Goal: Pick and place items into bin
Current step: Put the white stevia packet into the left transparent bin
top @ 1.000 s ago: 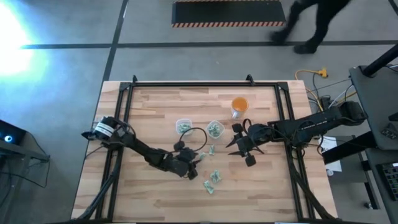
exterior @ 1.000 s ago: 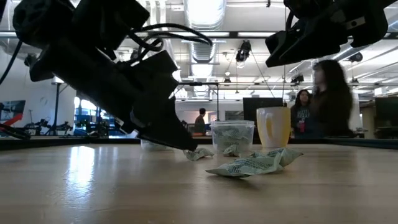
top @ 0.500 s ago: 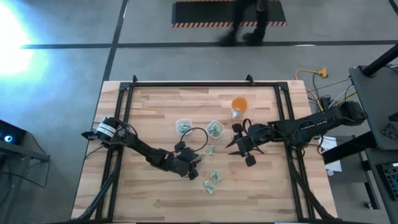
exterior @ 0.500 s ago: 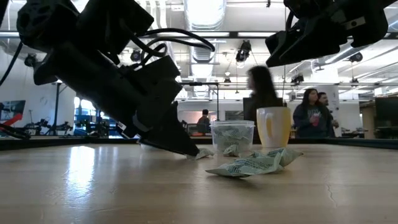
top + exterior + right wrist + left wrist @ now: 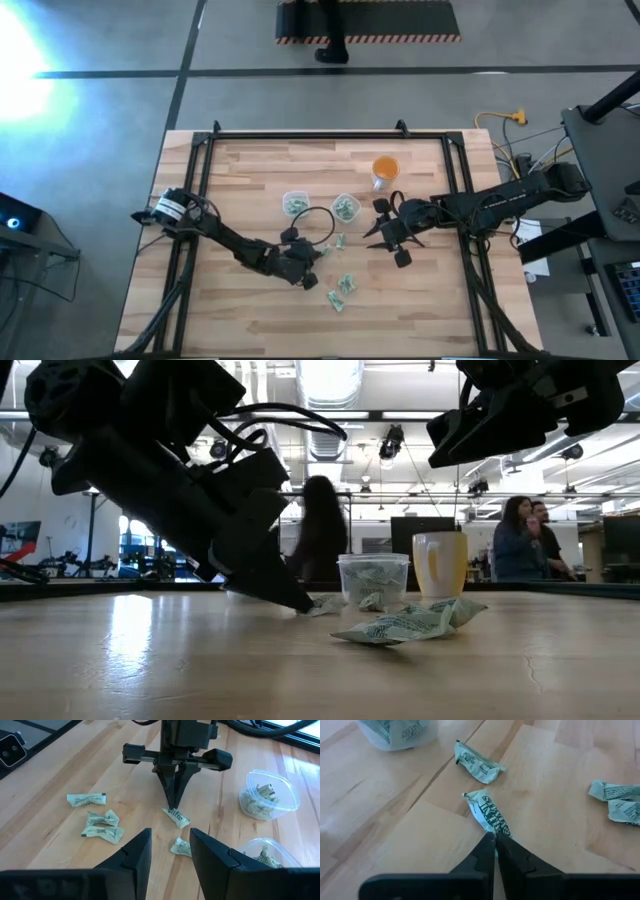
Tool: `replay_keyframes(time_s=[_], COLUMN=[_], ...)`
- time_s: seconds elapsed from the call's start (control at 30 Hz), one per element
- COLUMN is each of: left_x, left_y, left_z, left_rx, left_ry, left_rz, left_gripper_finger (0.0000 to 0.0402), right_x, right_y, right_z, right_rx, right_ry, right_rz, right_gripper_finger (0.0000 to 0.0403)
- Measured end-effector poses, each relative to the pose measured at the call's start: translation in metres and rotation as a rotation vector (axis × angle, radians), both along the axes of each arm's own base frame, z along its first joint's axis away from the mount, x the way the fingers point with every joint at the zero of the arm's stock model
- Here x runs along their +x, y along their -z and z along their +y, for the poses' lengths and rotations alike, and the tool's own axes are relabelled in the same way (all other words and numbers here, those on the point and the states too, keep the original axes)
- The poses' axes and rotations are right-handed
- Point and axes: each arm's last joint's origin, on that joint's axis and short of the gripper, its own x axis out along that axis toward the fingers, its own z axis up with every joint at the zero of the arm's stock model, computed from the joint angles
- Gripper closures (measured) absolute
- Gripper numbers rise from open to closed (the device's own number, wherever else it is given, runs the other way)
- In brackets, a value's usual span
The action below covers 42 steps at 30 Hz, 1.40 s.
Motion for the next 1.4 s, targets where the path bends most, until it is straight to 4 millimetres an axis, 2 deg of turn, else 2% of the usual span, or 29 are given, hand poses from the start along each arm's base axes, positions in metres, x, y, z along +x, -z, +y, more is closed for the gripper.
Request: replay_keyframes(time_s=[0.07,0.3,0.57,0.73,0.83,1.07,1.4], left_x=[-0.001,-0.011,-0.044,-0.063,-0.064,-0.057,-0.052], left_y=[-0.005,-0.039,-0.082,-0.097,-0.099,-0.078,-0.062], left_z=[0.001,0.006,0.025,0.049,0.066,0.103,0.109], left_rx=[0.013,0.094,0.236,0.289,0.279,0.191,0.17], left_ry=[0.001,-0.025,-0.146,-0.243,-0.294,-0.302,-0.293], left_rz=[-0.003,-0.009,0.061,0.08,0.08,0.208,0.276], left_gripper_finger=[0.04,0.0401,0.0401,0.0401,0.0402,0.0402,0.0402], right_x=[0.0,-0.001,-0.002,-0.001,-0.001,-0.002,-0.004], right_y=[0.0,0.002,0.004,0.003,0.003,0.004,0.009], right_z=[0.0,0.0,0.0,0.0,0.0,0.0,-0.001], right_rx=[0.0,-0.002,-0.004,-0.004,-0.003,-0.003,-0.016], right_ry=[0.0,-0.001,-0.001,-0.001,-0.001,-0.001,-0.007], right_rz=[0.002,0.007,0.011,0.005,0.002,0.002,0.014], right_gripper_finger=[0.0278,0.0283,0.0289,0.0287,0.0287,0.0295,0.0296])
